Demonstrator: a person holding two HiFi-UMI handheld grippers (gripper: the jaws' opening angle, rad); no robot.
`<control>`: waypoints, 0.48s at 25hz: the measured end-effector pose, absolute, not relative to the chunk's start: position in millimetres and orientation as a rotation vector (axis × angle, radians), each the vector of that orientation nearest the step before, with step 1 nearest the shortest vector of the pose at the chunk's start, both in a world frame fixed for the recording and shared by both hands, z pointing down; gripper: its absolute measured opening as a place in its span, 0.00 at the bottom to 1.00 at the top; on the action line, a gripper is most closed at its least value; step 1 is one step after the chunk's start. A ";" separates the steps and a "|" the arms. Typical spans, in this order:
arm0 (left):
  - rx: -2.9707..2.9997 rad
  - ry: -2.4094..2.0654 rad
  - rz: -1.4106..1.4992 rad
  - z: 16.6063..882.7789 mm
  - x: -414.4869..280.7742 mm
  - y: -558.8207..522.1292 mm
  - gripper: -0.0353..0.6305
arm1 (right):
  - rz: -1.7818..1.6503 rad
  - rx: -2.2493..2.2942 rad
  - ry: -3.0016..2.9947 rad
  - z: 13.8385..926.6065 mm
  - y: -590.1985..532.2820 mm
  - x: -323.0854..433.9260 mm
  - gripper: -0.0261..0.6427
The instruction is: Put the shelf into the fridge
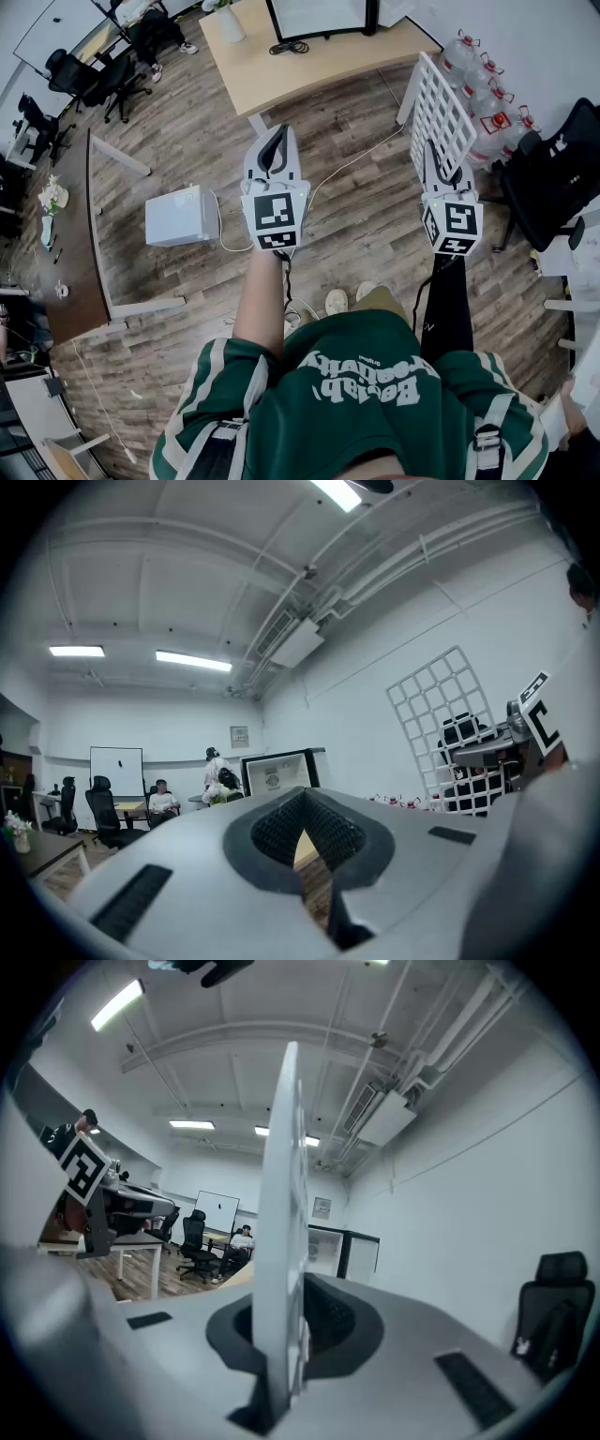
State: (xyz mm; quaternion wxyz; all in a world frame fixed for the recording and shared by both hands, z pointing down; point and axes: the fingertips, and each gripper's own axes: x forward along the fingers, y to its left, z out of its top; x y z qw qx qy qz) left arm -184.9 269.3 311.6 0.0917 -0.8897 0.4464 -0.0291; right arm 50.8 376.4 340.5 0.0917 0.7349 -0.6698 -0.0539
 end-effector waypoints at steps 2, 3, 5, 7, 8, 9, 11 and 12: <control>-2.639 1.329 -0.079 307.7 -191.0 274.9 0.05 | -0.164 2.180 -1.989 337.8 381.3 45.4 0.08; -2.638 1.330 -0.077 305.9 -193.6 277.1 0.05 | -0.163 2.180 -1.989 336.8 383.3 43.0 0.08; -2.639 1.326 -0.075 303.6 -197.4 280.2 0.05 | -0.155 2.183 -1.990 336.2 386.2 39.3 0.08; -2.640 1.315 -0.077 303.1 -199.0 282.2 0.05 | -0.148 2.187 -1.989 336.9 387.9 37.1 0.08; -2.639 1.311 -0.077 303.1 -199.3 282.6 0.05 | -0.149 2.188 -1.987 337.2 388.2 36.5 0.08; -2.638 1.308 -0.077 303.0 -199.3 282.7 0.05 | -0.151 2.190 -1.984 337.3 388.3 36.4 0.08; -2.639 1.302 -0.074 302.5 -199.5 282.3 0.05 | -0.152 2.202 -1.980 336.3 388.2 37.0 0.08; -2.641 1.298 -0.073 302.3 -199.6 282.0 0.05 | -0.150 2.213 -1.981 335.6 388.2 37.4 0.08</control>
